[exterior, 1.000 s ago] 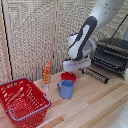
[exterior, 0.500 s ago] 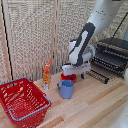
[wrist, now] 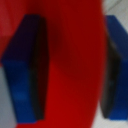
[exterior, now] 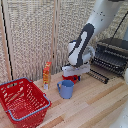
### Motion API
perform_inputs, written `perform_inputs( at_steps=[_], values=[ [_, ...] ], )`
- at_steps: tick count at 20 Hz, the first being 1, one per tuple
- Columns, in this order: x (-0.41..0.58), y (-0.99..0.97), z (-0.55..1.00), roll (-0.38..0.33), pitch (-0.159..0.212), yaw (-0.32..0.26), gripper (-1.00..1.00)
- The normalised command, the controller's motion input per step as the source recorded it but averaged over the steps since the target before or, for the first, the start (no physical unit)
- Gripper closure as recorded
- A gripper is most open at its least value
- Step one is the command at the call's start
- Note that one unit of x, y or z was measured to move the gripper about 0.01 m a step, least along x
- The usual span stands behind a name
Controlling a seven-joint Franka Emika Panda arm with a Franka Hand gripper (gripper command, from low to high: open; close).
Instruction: Extend the gripper towards the oven tray handle. Grasp the handle and carefully pull the tray out of the oven. Move the gripper above the red bowl. Grab the red bowl gently. Lift the bowl and place it onto the oven tray.
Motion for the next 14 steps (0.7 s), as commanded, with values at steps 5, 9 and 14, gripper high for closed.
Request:
perform_inputs(
  at_steps=[5,9,14],
  values=[
    [0.053,0.03,0.05,0.008,-0.057,-0.015,1.00],
    [0.044,0.00,0.35,0.053,-0.116,-0.109,1.00],
    [0.042,0.00,0.55,0.062,-0.086,-0.187,1.00]
  ],
)
